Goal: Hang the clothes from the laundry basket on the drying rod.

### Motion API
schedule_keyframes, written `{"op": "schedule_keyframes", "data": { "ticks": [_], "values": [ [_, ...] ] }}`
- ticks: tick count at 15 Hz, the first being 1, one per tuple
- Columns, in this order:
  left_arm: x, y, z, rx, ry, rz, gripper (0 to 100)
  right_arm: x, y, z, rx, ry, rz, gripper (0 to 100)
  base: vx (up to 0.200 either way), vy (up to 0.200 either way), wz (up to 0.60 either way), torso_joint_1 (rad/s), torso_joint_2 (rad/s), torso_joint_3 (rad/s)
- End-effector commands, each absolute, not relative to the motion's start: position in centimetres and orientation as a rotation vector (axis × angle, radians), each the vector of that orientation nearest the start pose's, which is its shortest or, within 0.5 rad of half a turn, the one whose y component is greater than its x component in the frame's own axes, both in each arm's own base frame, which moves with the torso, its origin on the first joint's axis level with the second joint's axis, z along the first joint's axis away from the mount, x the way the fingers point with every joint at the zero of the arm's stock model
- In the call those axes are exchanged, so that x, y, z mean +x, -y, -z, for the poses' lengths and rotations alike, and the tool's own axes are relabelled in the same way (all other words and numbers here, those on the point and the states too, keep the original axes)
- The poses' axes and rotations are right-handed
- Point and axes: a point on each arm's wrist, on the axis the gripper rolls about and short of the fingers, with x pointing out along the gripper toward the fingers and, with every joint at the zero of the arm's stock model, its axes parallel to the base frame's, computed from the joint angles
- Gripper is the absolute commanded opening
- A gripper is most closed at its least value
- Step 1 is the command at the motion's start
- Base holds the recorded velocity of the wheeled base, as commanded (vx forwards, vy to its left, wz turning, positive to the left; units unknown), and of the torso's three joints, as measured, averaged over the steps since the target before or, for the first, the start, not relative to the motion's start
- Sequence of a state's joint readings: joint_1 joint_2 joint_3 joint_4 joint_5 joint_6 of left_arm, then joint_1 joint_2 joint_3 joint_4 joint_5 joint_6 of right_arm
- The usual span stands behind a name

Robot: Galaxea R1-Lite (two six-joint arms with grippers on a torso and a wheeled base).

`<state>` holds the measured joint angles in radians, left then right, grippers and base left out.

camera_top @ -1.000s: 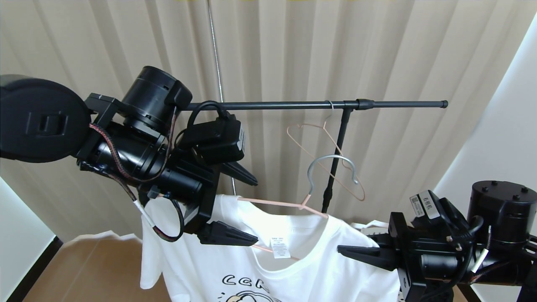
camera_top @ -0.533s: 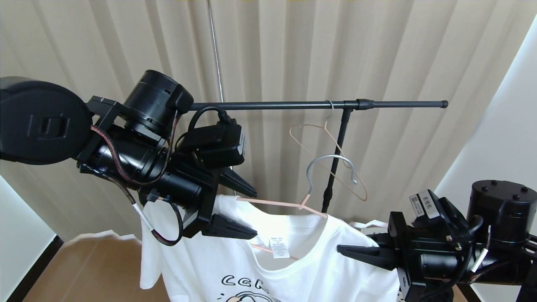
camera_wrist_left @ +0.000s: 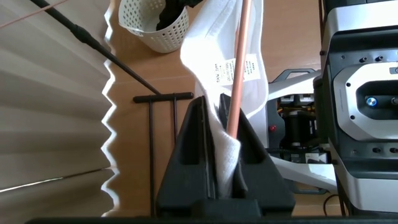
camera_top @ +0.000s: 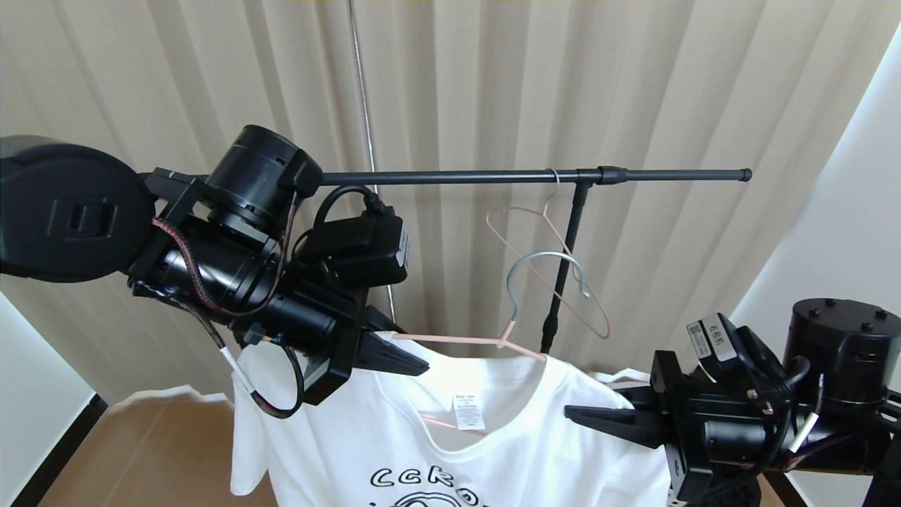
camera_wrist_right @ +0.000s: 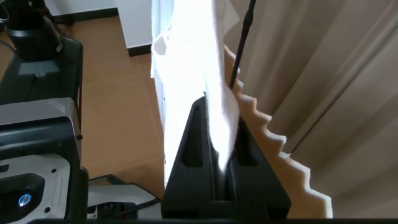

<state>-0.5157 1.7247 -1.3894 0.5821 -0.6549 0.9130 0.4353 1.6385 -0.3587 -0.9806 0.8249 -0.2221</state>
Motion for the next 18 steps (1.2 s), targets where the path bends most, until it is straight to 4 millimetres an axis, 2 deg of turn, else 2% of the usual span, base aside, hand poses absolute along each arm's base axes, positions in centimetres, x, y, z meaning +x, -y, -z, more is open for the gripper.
{"op": "schedule_keyframes", "data": {
  "ticks": [1,2,5,12,15,18],
  "values": [
    [25.0,15.6,-23.1,0.674,-0.405,1.429,0,20.6,-11.4,-12.6,-0.128,-0.171,-1.279,0,0.0,0.0,0.0,0.0,0.0,0.0],
    [25.2,15.4,-23.2,0.67,-0.403,1.42,0,20.6,-11.4,-12.6,-0.128,-0.173,-1.276,100,0.0,0.0,0.0,0.0,0.0,0.0],
    [25.2,15.3,-23.2,0.66,-0.413,1.414,0,20.6,-11.3,-12.9,-0.13,-0.159,-1.273,100,0.0,0.0,0.0,0.0,0.0,0.0],
    [25.0,13.3,-22.7,0.573,-0.397,1.304,0,21.6,-9.5,-14.0,-0.132,-0.115,-1.184,100,0.0,0.0,0.0,0.0,0.0,0.0],
    [23.9,12.7,-22.6,0.506,-0.32,1.238,0,22.3,-8.6,-14.3,-0.133,-0.104,-1.135,100,0.0,0.0,0.0,0.0,0.0,0.0],
    [22.2,11.2,-23.2,0.477,-0.277,1.187,0,22.8,-7.4,-14.5,-0.134,-0.097,-1.078,100,0.0,0.0,0.0,0.0,0.0,0.0]
  ]
}}
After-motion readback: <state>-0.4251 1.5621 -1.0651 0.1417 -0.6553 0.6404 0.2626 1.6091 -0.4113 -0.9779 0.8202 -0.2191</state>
